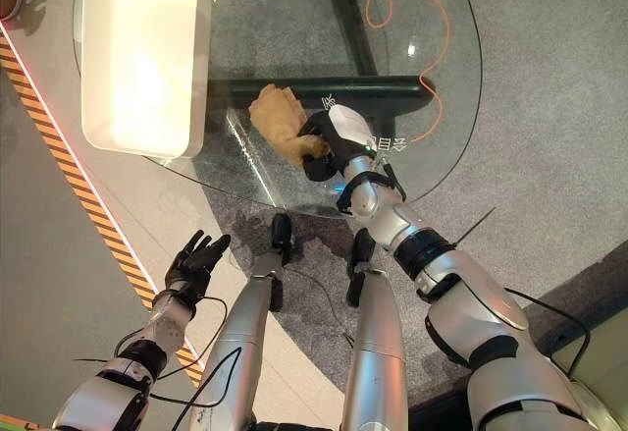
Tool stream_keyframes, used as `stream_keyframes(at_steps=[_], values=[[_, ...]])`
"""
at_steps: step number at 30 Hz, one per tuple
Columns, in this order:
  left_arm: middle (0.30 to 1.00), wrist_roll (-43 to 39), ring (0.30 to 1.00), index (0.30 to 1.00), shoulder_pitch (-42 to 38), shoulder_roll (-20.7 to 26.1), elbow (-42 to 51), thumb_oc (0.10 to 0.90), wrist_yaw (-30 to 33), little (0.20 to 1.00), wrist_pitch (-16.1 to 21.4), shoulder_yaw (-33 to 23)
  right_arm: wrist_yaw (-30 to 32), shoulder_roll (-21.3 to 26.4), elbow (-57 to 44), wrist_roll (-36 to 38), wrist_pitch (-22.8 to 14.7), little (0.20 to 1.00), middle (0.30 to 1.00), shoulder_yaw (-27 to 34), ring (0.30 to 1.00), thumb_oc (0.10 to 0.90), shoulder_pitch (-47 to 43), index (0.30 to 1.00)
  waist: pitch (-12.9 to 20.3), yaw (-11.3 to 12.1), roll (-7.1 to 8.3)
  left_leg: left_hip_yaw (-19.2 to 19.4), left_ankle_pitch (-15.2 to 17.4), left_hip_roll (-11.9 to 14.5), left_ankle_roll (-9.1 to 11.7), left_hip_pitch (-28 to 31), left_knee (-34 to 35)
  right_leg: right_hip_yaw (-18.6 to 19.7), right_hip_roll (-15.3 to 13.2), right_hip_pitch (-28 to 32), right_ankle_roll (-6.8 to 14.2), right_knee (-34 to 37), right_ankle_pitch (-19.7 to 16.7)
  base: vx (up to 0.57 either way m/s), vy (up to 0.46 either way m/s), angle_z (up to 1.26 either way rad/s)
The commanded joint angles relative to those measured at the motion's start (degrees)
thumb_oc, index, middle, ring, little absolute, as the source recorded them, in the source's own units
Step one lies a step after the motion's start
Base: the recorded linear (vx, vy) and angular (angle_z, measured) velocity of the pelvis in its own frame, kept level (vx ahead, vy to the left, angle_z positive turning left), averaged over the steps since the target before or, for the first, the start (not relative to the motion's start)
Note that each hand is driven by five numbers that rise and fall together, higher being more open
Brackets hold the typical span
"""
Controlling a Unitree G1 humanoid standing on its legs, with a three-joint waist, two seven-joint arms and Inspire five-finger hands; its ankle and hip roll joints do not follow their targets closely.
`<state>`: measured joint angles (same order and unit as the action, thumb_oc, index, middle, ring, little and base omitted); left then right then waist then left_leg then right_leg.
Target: Wipe the table with a cloth and put it in the basket.
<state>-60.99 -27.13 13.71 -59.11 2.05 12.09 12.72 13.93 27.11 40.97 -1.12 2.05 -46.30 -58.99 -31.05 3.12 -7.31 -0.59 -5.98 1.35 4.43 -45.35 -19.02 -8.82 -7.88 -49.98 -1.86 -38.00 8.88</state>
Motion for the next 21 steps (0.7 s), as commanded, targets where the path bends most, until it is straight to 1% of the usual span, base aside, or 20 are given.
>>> stream_keyframes(at_steps=[1, 4, 5, 7, 8, 10, 13, 14, 15, 16, 17, 19, 20, 21], values=[[0.900, 0.63, 0.900, 0.900, 0.53, 0.79, -0.65, 0.800, 2.03, 0.900, 2.55, -0.97, -2.46, -4.55, -8.03, -1.38, -5.67, 0.200, 0.300, -2.61, 0.300, 0.100, 0.36, 0.300, 1.25, 0.45, 0.11, 5.21, 7.21, -3.85, -3.44, 0.14, -6.25, -1.54, 1.10, 0.95, 2.00, 6.33, -2.97, 0.00, 0.000, 0.00], [0.900, 0.60, 0.900, 0.900, 0.28, 0.88, -0.94, 0.800, 2.08, 0.900, 2.62, -1.16, -2.38, -4.87, -8.35, -1.57, -5.35, 0.200, 0.300, -2.67, 0.300, 0.100, 0.53, 0.300, 1.25, 0.43, 0.19, 5.26, 7.19, -3.76, -3.40, 0.16, -6.34, -1.56, 1.02, 0.90, 1.99, 6.12, -2.96, 0.00, 0.000, 0.00], [0.900, 0.44, 0.900, 0.900, 0.02, 1.05, -1.04, 0.800, 2.34, 0.900, 2.72, -1.27, -1.66, -4.90, -8.55, -1.51, -4.71, 0.200, 0.300, -2.74, 0.300, 0.100, 0.52, 0.300, 1.25, 0.40, 0.20, 5.27, 7.15, -3.75, -3.39, 0.19, -6.32, -1.55, 1.02, 0.92, 1.98, 6.12, -2.99, 0.00, 0.000, 0.00], [0.900, 0.20, 0.900, 0.900, -0.14, 1.12, -1.04, 0.800, 3.29, 0.900, 4.26, -1.33, -0.64, -4.85, -8.45, -0.97, -4.38, 0.200, 0.300, -2.66, 0.300, 0.100, 0.27, 0.300, 1.25, 0.44, 0.17, 5.24, 7.12, -3.67, -3.42, 0.19, -6.24, -1.52, 0.96, 0.89, 1.95, 6.09, -2.97, 0.00, 0.000, 0.00], [0.900, 0.14, 0.900, 0.900, -0.15, 1.16, -1.01, 0.800, 3.44, 0.900, 4.29, -1.36, -0.52, -4.85, -8.42, -0.93, -4.36, 0.200, 0.300, -2.63, 0.300, 0.100, 0.28, 0.300, 1.25, 0.44, 0.16, 5.23, 7.12, -3.66, -3.40, 0.22, -6.23, -1.51, 0.96, 0.92, 1.96, 6.09, -2.97, 0.00, 0.000, 0.00], [0.900, -0.66, 0.900, 0.900, -0.47, 1.59, -0.25, 0.800, 8.44, 0.900, 8.82, -2.25, 1.93, -4.88, -7.67, 0.06, -4.01, 0.200, 0.300, -1.92, 0.300, 0.100, 0.28, 0.300, 1.25, 0.48, 0.02, 5.13, 7.13, -3.66, -3.33, 0.39, -6.36, -1.34, 0.90, 1.00, 1.96, 5.80, -2.89, 0.00, 0.000, 0.00], [0.900, -0.18, 0.900, 0.900, -1.44, 2.79, 0.46, 0.800, 14.57, 0.900, 12.71, -4.28, 4.15, -4.96, -5.89, 0.98, -4.37, 0.200, 0.300, -0.62, 0.300, 0.100, 0.22, 0.300, 1.25, 0.65, -0.09, 4.90, 7.12, -3.61, -3.27, 0.58, -6.40, -1.13, 0.89, 1.08, 1.94, 5.32, -2.64, 0.00, 0.000, 0.00], [0.900, 1.15, 0.900, 0.900, -1.96, 3.40, 0.67, 0.800, 18.09, 0.900, 14.56, -5.13, 4.84, -4.95, -5.03, 1.42, -4.60, 0.200, 0.300, -0.15, 0.300, 0.100, 0.05, 0.300, 1.25, 0.77, -0.14, 4.75, 7.11, -3.64, -3.25, 0.63, -6.46, -1.10, 0.88, 1.14, 1.91, 5.19, -2.56, 0.01, -0.001, 0.03], [0.900, 1.68, 0.900, 0.900, -2.78, 4.24, 1.26, 0.800, 22.12, 0.900, 15.86, -6.28, 5.98, -4.97, -3.93, 1.99, -4.81, 0.200, 0.300, 0.42, 0.300, 0.100, -0.32, 0.300, 1.25, 0.91, -0.21, 4.55, 7.12, -3.65, -3.21, 0.77, -6.42, -1.05, 0.85, 1.22, 1.87, 4.96, -2.43, 0.01, -0.004, 0.03], [0.900, 2.69, 0.900, 0.900, -3.35, 4.73, 1.38, 0.800, 24.83, 0.900, 16.24, -6.93, 6.67, -5.12, -3.21, 2.44, -5.07, 0.200, 0.300, 0.83, 0.300, 0.100, -0.59, 0.300, 1.25, 1.02, -0.25, 4.41, 7.13, -3.67, -3.19, 0.84, -6.47, -1.06, 0.79, 1.27, 1.86, 4.82, -2.39, 0.01, -0.009, 0.03], [0.900, 3.90, 0.900, 0.900, -3.97, 5.44, 1.76, 0.800, 28.13, 0.900, 17.53, -7.88, 7.48, -5.33, -2.60, 3.01, -5.08, 0.200, 0.300, 1.37, 0.300, 0.100, -0.87, 0.300, 1.25, 1.17, -0.26, 4.24, 7.13, -3.70, -3.14, 0.90, -6.54, -1.08, 0.73, 1.40, 1.85, 4.73, -2.34, 0.01, -0.013, 0.04], [0.900, 5.62, 0.900, 0.900, -5.10, 6.83, 2.66, 0.800, 32.97, 0.900, 19.31, -9.42, 9.45, -5.49, -1.84, 4.71, -4.97, 0.200, 0.300, 2.26, 0.300, 0.100, -1.41, 0.300, 1.25, 1.35, -0.27, 4.06, 7.12, -3.70, -3.02, 0.89, -6.69, -1.13, 0.64, 1.45, 1.81, 4.54, -2.30, 0.01, -0.005, 0.02], [0.900, 6.17, 0.900, 0.900, -5.37, 7.34, 3.20, 0.800, 34.08, 0.900, 19.89, -9.95, 10.35, -5.44, -1.71, 5.54, -5.06, 0.200, 0.300, 2.77, 0.300, 0.100, -1.49, 0.300, 1.25, 1.44, -0.26, 3.98, 7.10, -3.68, -2.99, 0.85, -6.74, -1.14, 0.64, 1.45, 1.79, 4.44, -2.27, 0.00, 0.000, 0.00], [0.900, 7.83, 0.900, 0.900, -5.80, 7.88, 3.97, 0.800, 36.74, 0.900, 21.30, -10.45, 11.94, -5.41, -1.68, 6.84, -5.11, 0.200, 0.300, 3.54, 0.300, 0.100, -1.70, 0.300, 1.25, 1.58, -0.22, 3.90, 7.06, -3.62, -2.97, 0.79, -6.79, -1.19, 0.60, 1.48, 1.75, 4.33, -2.31, 0.01, -0.038, -0.01]])
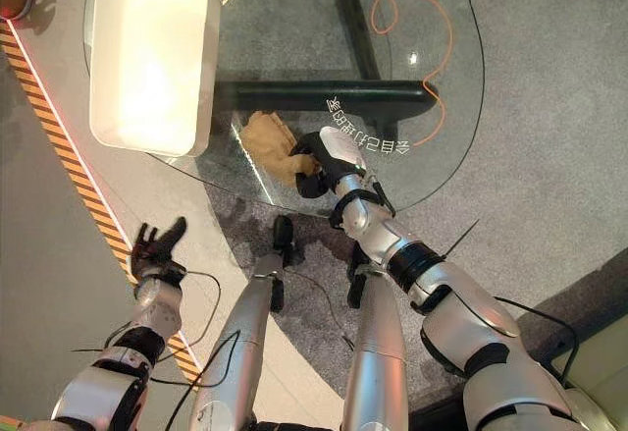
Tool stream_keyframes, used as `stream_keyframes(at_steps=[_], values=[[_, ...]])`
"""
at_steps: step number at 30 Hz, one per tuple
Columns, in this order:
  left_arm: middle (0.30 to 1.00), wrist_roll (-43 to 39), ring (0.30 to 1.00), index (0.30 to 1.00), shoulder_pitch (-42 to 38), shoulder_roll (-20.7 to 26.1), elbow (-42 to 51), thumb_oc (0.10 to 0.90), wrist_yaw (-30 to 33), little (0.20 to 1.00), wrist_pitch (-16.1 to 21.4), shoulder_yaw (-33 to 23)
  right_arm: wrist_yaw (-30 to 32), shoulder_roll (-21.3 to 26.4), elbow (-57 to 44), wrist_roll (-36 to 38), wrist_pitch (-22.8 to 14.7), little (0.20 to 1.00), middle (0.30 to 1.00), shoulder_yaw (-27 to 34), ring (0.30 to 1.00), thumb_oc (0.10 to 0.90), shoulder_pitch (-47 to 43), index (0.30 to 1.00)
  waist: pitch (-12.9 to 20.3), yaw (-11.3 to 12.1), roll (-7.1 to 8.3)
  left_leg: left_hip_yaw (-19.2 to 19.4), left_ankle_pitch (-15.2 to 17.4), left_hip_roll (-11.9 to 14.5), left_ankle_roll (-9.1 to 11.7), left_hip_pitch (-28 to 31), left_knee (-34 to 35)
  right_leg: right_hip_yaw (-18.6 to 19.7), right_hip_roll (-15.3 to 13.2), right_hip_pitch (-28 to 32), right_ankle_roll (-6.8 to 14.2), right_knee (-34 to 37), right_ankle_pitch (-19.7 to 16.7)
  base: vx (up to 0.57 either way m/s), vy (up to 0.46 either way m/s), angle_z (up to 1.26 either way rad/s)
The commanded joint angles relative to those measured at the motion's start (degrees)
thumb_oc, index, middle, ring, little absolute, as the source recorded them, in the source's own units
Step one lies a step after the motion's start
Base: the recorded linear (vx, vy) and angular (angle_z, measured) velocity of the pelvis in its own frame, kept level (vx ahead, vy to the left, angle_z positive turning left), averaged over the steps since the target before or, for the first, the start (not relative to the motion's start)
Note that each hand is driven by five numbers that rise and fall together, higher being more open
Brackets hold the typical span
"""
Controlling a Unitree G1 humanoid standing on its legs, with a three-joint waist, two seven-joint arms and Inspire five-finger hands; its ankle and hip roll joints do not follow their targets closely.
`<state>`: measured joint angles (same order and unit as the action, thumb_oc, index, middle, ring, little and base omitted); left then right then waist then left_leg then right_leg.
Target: Wipe the table with a cloth and put it in the basket.
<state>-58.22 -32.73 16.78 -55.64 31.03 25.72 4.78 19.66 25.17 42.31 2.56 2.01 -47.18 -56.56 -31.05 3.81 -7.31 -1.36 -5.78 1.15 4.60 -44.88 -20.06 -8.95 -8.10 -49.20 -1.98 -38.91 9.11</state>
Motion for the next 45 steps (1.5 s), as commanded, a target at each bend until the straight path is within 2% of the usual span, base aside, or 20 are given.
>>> stream_keyframes(at_steps=[1, 4, 7, 14, 17, 19, 20, 22, 24, 25, 26, 28, 30, 33, 37, 39, 45], values=[[0.900, 6.37, 0.900, 0.900, -0.50, 5.28, 1.54, 0.800, 9.48, 0.900, 8.65, -3.02, 7.82, -3.47, -3.42, 4.49, -4.89, 0.200, 0.300, 5.20, 0.300, 0.100, -4.11, 0.300, 1.25, 1.00, -0.14, 4.57, 6.83, -3.42, -3.13, 0.21, -5.77, -1.10, 0.90, 0.71, 1.86, 5.21, -2.53, 0.00, -0.055, -0.01], [0.900, 11.11, 0.900, 0.900, -1.69, 6.73, 4.29, 0.800, 15.51, 0.900, 11.88, -3.89, 12.46, -3.02, -5.15, 7.95, -5.80, 0.200, 0.300, 7.85, 0.300, 0.100, -3.77, 0.300, 1.25, 1.06, 0.22, 4.32, 6.53, -3.32, -3.09, 0.00, -5.36, -1.19, 1.21, 0.69, 1.83, 5.49, -2.71, -0.01, -0.033, 0.00], [0.900, 12.58, 0.900, 0.900, -2.05, 7.72, 6.51, 0.800, 17.52, 0.900, 14.17, -4.89, 15.31, -2.37, -7.21, 9.69, -6.93, 0.200, 0.300, 9.88, 0.300, 0.100, -2.94, 0.300, 1.25, 0.83, 0.27, 4.14, 6.55, -3.34, -3.15, 0.03, -5.13, -0.96, 1.57, 0.66, 1.85, 5.41, -2.58, 0.00, 0.000, 0.00], [0.900, 16.78, 0.900, 0.900, 0.09, 7.63, 16.33, 0.800, 17.13, 0.900, 17.83, -6.93, 18.43, -0.88, -16.90, 9.08, -8.60, 0.200, 0.300, 16.06, 0.300, 0.100, 0.68, 0.300, 1.25, 0.37, 0.74, 3.41, 6.80, -3.49, -3.31, -0.20, -4.92, -0.10, 2.50, 0.69, 1.90, 5.88, -2.25, 0.00, 0.000, 0.00], [0.900, 19.25, 0.900, 0.900, 1.15, 6.71, 21.92, 0.800, 16.01, 0.900, 17.66, -7.13, 18.37, -0.80, -21.05, 7.55, -8.53, 0.200, 0.300, 18.43, 0.300, 0.100, 2.62, 0.300, 1.25, 0.24, 0.90, 3.17, 6.92, -3.64, -3.40, -0.15, -4.87, 0.20, 2.79, 0.86, 2.01, 6.08, -2.19, 0.00, 0.000, 0.00], [0.900, 19.83, 0.900, 0.900, 1.71, 5.62, 26.19, 0.800, 13.10, 0.900, 17.60, -6.87, 18.21, -0.65, -23.88, 6.56, -9.02, 0.200, 0.300, 20.04, 0.300, 0.100, 4.07, 0.300, 1.25, 0.17, 1.05, 3.11, 6.97, -3.69, -3.50, -0.10, -4.75, 0.29, 2.94, 1.03, 2.11, 6.27, -2.17, 0.00, 0.000, 0.00], [0.900, 19.21, 0.900, 0.900, 2.12, 4.69, 29.20, 0.800, 9.24, 0.900, 17.22, -6.61, 18.10, -0.70, -25.57, 5.50, -9.71, 0.200, 0.300, 21.20, 0.300, 0.100, 5.06, 0.300, 1.25, 0.09, 1.10, 3.08, 7.05, -3.69, -3.57, -0.09, -4.68, 0.36, 3.03, 1.09, 2.19, 6.27, -2.10, 0.00, -0.008, -0.06], [0.900, 19.31, 0.900, 0.900, 2.40, 3.81, 32.86, 0.800, 7.54, 0.900, 16.33, -6.03, 18.02, -0.95, -27.55, 4.78, -9.93, 0.200, 0.300, 22.20, 0.300, 0.100, 6.24, 0.300, 1.25, 0.08, 1.21, 3.08, 7.03, -3.71, -3.73, -0.01, -4.56, 0.29, 3.07, 1.21, 2.28, 6.24, -2.12, -0.01, -0.019, -0.04], [0.900, 17.10, 0.900, 0.900, 2.86, 2.97, 40.51, 0.800, 0.59, 0.900, 12.61, -4.45, 17.06, -1.54, -31.10, 3.17, -11.06, 0.200, 0.300, 24.52, 0.300, 0.100, 8.46, 0.300, 1.25, -0.17, 1.53, 3.09, 7.14, -3.79, -3.95, 0.23, -4.39, 0.20, 3.20, 1.54, 2.44, 6.31, -2.16, -0.01, -0.039, -0.01], [0.900, 15.14, 0.900, 0.900, 3.01, 2.88, 42.12, 0.800, -3.58, 0.900, 11.24, -4.08, 16.76, -1.64, -31.97, 2.77, -11.62, 0.200, 0.300, 25.04, 0.300, 0.100, 9.01, 0.300, 1.25, -0.25, 1.61, 3.11, 7.15, -3.81, -3.99, 0.25, -4.40, 0.21, 3.23, 1.61, 2.47, 6.38, -2.24, 0.00, 0.000, 0.00], [0.900, 14.68, 0.900, 0.900, 3.03, 2.84, 42.39, 0.800, -4.14, 0.900, 10.92, -3.98, 16.69, -1.67, -32.21, 2.69, -11.64, 0.200, 0.300, 25.15, 0.300, 0.100, 9.16, 0.300, 1.25, -0.27, 1.62, 3.12, 7.15, -3.81, -4.02, 0.27, -4.39, 0.20, 3.23, 1.62, 2.47, 6.38, -2.25, 0.00, -0.030, 0.02], [0.900, 13.85, 0.900, 0.900, 3.77, 2.06, 47.35, 0.800, -9.12, 0.900, 8.53, -2.53, 15.53, -1.96, -35.28, 1.42, -12.65, 0.200, 0.300, 26.64, 0.300, 0.100, 11.07, 0.300, 1.25, -0.60, 1.85, 3.22, 7.25, -3.78, -4.26, 0.35, -4.35, 0.10, 3.17, 1.72, 2.57, 6.48, -2.40, 0.00, -0.020, 0.01], [0.900, 12.55, 0.900, 0.900, 4.38, 1.68, 49.88, 0.800, -13.39, 0.900, 7.80, -1.75, 14.76, -2.32, -37.10, 0.55, -14.06, 0.200, 0.300, 27.52, 0.300, 0.100, 12.50, 0.300, 1.25, -0.77, 2.02, 3.30, 7.27, -3.77, -4.43, 0.54, -4.22, -0.05, 3.16, 1.98, 2.61, 6.65, -2.48, 0.00, 0.000, 0.00], [0.900, 7.81, 0.900, 0.900, 4.89, 1.47, 53.79, 0.800, -21.59, 0.900, 3.70, -0.26, 13.10, -2.97, -41.06, -1.01, -16.19, 0.200, 0.300, 28.83, 0.300, 0.100, 15.43, 0.300, 1.25, -1.45, 2.29, 3.57, 7.35, -3.68, -4.64, 0.52, -4.31, -0.02, 3.21, 1.99, 2.77, 6.69, -2.73, 0.00, 0.000, 0.00], [0.900, 4.40, 0.900, 0.900, 4.23, 1.89, 55.61, 0.800, -27.21, 0.900, 0.85, 0.82, 11.82, -2.95, -43.87, -1.11, -17.64, 0.200, 0.300, 29.49, 0.300, 0.100, 16.51, 0.300, 1.25, -2.07, 2.44, 3.89, 7.36, -3.62, -4.81, 0.56, -4.29, 0.13, 3.29, 2.08, 2.86, 6.92, -2.89, 0.00, 0.000, 0.00], [0.900, 0.07, 0.900, 0.900, 3.43, 1.88, 56.11, 0.800, -31.52, 0.900, -1.85, 1.87, 11.25, -3.43, -45.61, -1.83, -18.49, 0.200, 0.300, 29.31, 0.300, 0.100, 16.78, 0.300, 1.25, -2.52, 2.58, 4.02, 7.48, -3.60, -4.89, 0.75, -4.33, 0.33, 3.44, 2.23, 3.00, 6.94, -3.01, 0.00, 0.000, 0.00], [0.900, -5.91, 0.900, 0.900, 2.37, 1.60, 57.36, 0.800, -36.57, 0.900, -8.10, 3.47, 10.44, -3.61, -48.82, -2.37, -19.29, 0.200, 0.300, 29.27, 0.300, 0.100, 16.28, 0.300, 1.25, -3.04, 2.88, 4.38, 7.58, -3.49, -5.00, 1.37, -4.02, 0.45, 3.63, 2.91, 3.26, 7.53, -3.27, 0.00, -0.001, -0.01]])
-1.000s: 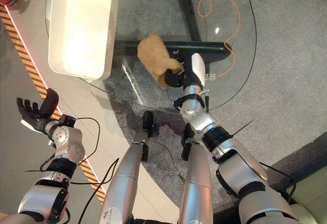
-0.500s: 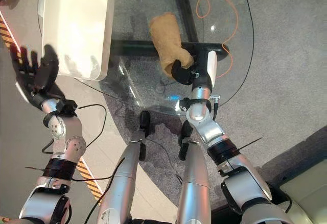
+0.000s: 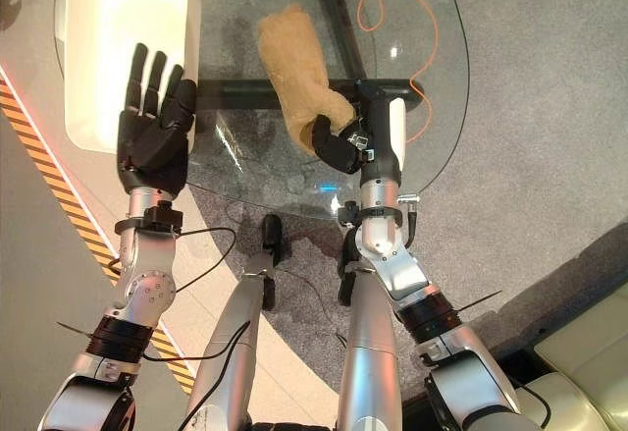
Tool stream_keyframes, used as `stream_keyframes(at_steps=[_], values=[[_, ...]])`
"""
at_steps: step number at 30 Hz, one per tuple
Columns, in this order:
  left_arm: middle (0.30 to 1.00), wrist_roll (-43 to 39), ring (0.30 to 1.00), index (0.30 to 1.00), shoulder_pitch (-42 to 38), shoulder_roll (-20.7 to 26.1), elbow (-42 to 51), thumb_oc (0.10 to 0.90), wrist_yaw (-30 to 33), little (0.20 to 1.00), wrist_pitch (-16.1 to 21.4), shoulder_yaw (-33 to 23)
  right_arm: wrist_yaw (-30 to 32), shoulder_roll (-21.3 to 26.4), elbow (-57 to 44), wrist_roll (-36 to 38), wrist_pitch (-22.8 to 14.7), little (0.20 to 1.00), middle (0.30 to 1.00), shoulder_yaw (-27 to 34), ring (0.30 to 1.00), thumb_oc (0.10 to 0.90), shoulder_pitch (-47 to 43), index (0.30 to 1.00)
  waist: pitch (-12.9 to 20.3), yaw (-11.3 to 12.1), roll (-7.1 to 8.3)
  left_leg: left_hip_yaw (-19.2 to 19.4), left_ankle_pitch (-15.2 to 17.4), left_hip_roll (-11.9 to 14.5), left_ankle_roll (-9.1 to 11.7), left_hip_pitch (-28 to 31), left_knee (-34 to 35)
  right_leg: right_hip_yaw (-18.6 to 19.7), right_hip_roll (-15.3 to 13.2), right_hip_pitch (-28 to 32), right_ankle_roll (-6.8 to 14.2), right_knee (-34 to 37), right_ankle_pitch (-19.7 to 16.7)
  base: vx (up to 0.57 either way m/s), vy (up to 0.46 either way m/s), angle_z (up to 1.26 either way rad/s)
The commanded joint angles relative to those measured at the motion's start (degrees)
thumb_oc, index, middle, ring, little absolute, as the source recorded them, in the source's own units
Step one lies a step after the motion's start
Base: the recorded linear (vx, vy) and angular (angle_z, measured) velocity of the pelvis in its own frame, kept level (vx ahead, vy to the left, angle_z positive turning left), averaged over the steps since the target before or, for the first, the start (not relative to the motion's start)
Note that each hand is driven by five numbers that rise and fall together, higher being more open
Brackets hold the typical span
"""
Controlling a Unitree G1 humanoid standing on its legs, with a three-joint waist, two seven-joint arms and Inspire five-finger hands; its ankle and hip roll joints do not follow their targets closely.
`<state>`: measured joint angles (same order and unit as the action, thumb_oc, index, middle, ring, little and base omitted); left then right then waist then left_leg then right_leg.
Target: Wipe the table with a cloth and put it in the basket.
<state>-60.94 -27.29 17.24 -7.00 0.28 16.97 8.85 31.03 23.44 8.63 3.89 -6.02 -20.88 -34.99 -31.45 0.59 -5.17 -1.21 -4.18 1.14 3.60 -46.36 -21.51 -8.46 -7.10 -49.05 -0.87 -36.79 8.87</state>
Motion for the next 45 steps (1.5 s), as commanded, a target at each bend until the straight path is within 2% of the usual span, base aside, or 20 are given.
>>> stream_keyframes(at_steps=[1, 7, 15, 24, 37, 45], values=[[0.900, -3.77, 0.900, 0.900, -3.08, 1.10, 8.71, 0.800, -6.12, 0.900, 0.41, -0.58, -0.96, -1.85, -15.36, -3.68, -11.24, 0.200, 0.300, 2.94, 0.300, 0.100, -5.35, 0.300, 1.66, 0.17, 0.76, 4.26, 5.98, -3.44, -3.99, 2.89, -2.54, -0.02, 2.63, 2.83, 2.16, 5.48, -3.04, 0.00, 0.000, 0.00], [0.900, -9.28, 0.900, 0.900, -3.96, 0.54, 9.37, 0.800, -9.67, 0.900, -4.73, 0.23, -1.99, -1.53, -19.02, -4.05, -11.41, 0.200, 0.300, 2.26, 0.300, 0.100, -5.86, 0.300, 1.66, -0.27, 1.13, 4.47, 6.05, -3.41, -3.93, 3.33, -2.37, 0.14, 2.79, 3.33, 2.23, 6.07, -3.21, 0.00, 0.000, 0.00], [0.900, -12.89, 0.900, 0.900, -5.87, 0.36, 10.55, 0.800, -11.25, 0.900, -7.11, 0.63, -3.69, -1.33, -19.69, -3.26, -10.57, 0.200, 0.300, 0.60, 0.300, 0.100, -7.42, 0.300, 1.66, -0.22, 1.21, 4.57, 5.99, -3.45, -3.81, 3.49, -2.15, 0.00, 2.74, 3.60, 2.21, 6.38, -3.13, 0.00, -0.002, -0.01], [0.900, -13.71, 0.900, 0.900, -8.18, 0.06, 11.62, 0.800, -14.19, 0.900, -6.36, 0.80, -5.00, -0.62, -19.14, -2.96, -8.78, 0.200, 0.300, -1.45, 0.300, 0.100, -8.08, 0.300, 1.66, -0.26, 1.58, 4.65, 6.03, -3.40, -3.58, 3.81, -2.04, -0.21, 2.65, 4.01, 2.07, 6.66, -2.95, 0.00, 0.000, 0.00], [0.900, -12.55, 0.900, 0.900, -9.13, -0.27, 14.96, 0.800, -17.55, 0.900, -1.60, -0.79, -7.14, -0.03, -18.53, -4.18, -6.59, 0.200, 0.300, -1.98, 0.300, 0.100, -6.60, 0.300, 1.66, -0.42, 2.00, 4.51, 6.38, -3.53, -3.28, 4.05, -2.23, -0.06, 2.82, 4.24, 1.83, 6.36, -2.42, 0.00, 0.000, 0.00], [0.900, -13.47, 0.900, 0.900, -8.70, -0.15, 16.33, 0.800, -18.24, 0.900, -2.07, -1.97, -9.22, 0.69, -18.13, -4.95, -6.61, 0.200, 0.300, -2.07, 0.300, 0.100, -5.73, 0.300, 1.66, -0.35, 1.97, 4.44, 6.48, -3.58, -3.19, 4.17, -2.14, -0.15, 2.75, 4.25, 1.84, 6.17, -2.17, 0.00, 0.000, 0.00]])
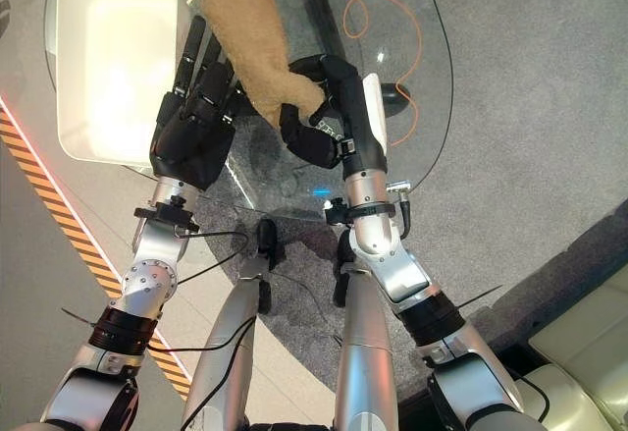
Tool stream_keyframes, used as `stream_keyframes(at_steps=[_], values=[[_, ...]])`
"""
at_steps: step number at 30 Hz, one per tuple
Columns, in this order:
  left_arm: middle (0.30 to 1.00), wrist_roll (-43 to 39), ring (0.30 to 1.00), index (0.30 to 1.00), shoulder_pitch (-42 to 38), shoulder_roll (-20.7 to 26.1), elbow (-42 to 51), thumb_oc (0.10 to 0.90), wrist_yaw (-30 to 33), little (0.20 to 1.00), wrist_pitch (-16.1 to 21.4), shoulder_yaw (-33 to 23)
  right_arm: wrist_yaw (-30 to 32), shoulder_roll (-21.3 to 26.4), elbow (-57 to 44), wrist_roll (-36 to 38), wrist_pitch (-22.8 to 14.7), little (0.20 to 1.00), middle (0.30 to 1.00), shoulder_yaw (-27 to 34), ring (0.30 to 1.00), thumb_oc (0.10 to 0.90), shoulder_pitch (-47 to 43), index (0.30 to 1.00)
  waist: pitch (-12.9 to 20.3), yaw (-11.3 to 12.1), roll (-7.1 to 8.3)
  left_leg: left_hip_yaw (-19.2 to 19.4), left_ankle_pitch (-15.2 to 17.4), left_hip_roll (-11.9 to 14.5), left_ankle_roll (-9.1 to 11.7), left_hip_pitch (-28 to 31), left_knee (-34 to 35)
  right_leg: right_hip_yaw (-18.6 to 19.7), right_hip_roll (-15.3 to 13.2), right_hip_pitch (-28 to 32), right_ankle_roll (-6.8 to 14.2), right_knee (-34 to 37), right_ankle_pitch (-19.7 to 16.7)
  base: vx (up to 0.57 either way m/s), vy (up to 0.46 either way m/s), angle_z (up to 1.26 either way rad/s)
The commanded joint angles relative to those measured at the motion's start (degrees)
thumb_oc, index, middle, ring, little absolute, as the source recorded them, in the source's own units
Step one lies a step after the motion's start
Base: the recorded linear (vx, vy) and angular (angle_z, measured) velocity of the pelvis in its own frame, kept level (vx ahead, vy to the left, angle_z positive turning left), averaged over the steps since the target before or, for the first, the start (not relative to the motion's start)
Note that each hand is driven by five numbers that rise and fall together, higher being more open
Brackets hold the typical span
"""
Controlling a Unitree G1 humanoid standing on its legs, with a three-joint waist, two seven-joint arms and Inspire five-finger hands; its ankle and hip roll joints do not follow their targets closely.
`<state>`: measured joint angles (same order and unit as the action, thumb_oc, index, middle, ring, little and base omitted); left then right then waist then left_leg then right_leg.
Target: Wipe the table with a cloth and put it in the basket.
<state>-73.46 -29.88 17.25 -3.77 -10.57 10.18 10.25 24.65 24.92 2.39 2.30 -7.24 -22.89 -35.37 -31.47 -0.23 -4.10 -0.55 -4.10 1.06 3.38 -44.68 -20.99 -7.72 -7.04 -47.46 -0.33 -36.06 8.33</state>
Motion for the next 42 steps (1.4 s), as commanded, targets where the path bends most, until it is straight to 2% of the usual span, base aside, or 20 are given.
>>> stream_keyframes(at_steps=[1, 9, 18, 23, 27, 35, 42], values=[[0.900, -0.81, 0.900, 0.900, -6.08, -0.30, 13.28, 0.800, -7.16, 0.900, 4.65, -3.34, -3.39, -0.69, -11.94, -3.96, -5.53, 0.200, 0.300, -0.14, 0.300, 0.100, -5.26, 0.300, 1.68, 0.46, 0.90, 3.71, 6.41, -3.56, -2.99, 2.47, -2.67, -0.91, 2.71, 2.61, 1.33, 5.34, -1.59, 0.00, 0.000, 0.00], [0.900, -1.88, 0.900, 0.900, -5.98, -0.55, 13.30, 0.800, -5.91, 0.900, 4.22, -3.71, -6.31, 0.56, -12.05, -5.07, -5.88, 0.200, 0.300, -1.01, 0.300, 0.100, -6.07, 0.300, 1.68, 0.61, 1.03, 3.57, 6.46, -3.73, -2.91, 2.43, -2.81, -1.13, 2.70, 2.67, 1.34, 5.36, -1.48, 0.00, 0.000, 0.00], [0.900, -2.66, 0.900, 0.900, -5.21, -0.89, 13.15, 0.800, -2.71, 0.900, 4.74, -3.74, -4.41, 0.73, -13.82, -5.71, -8.03, 0.200, 0.300, -0.28, 0.300, 0.100, -5.78, 0.300, 1.68, 0.50, 1.24, 3.54, 6.47, -3.66, -2.91, 2.22, -2.89, -1.20, 2.89, 2.55, 1.41, 5.36, -1.47, 0.00, 0.000, 0.00], [0.900, -1.77, 0.900, 0.900, -5.17, -1.00, 12.57, 0.800, 2.59, 0.900, 6.08, -3.95, -0.20, 0.35, -14.44, -6.77, -9.60, 0.200, 0.300, 0.70, 0.300, 0.100, -6.43, 0.300, 1.68, 0.50, 1.18, 3.68, 6.48, -3.66, -2.91, 2.45, -2.65, -1.32, 2.90, 2.70, 1.51, 5.50, -1.46, 0.00, 0.000, 0.00], [0.900, -0.97, 0.900, 0.900, -4.74, -0.85, 12.36, 0.800, 4.54, 0.900, 6.72, -4.21, 3.52, -0.21, -15.46, -7.42, -11.53, 0.200, 0.300, 2.47, 0.300, 0.100, -6.16, 0.300, 1.68, 0.37, 1.14, 3.76, 6.55, -3.66, -2.89, 2.45, -2.77, -1.32, 2.98, 2.76, 1.53, 5.42, -1.38, 0.00, 0.000, 0.00], [0.900, -1.05, 0.900, 0.900, -3.49, -1.16, 12.78, 0.800, 5.56, 0.900, 7.15, -5.02, 12.04, -1.99, -17.62, -10.19, -15.15, 0.200, 0.300, 6.13, 0.300, 0.100, -4.82, 0.300, 1.68, 0.05, 0.97, 4.09, 6.62, -3.62, -3.00, 2.87, -2.44, -1.07, 3.29, 3.08, 1.48, 5.66, -1.42, 0.00, 0.000, 0.00], [0.900, -1.69, 0.900, 0.900, -2.83, -1.14, 12.93, 0.800, 5.84, 0.900, 6.57, -5.77, 14.34, -2.64, -18.76, -10.86, -17.13, 0.200, 0.300, 8.35, 0.300, 0.100, -4.08, 0.300, 1.68, -0.19, 0.97, 4.24, 6.66, -3.58, -3.11, 3.44, -2.18, -0.84, 3.52, 3.55, 1.49, 5.68, -1.36, 0.00, 0.000, 0.00]])
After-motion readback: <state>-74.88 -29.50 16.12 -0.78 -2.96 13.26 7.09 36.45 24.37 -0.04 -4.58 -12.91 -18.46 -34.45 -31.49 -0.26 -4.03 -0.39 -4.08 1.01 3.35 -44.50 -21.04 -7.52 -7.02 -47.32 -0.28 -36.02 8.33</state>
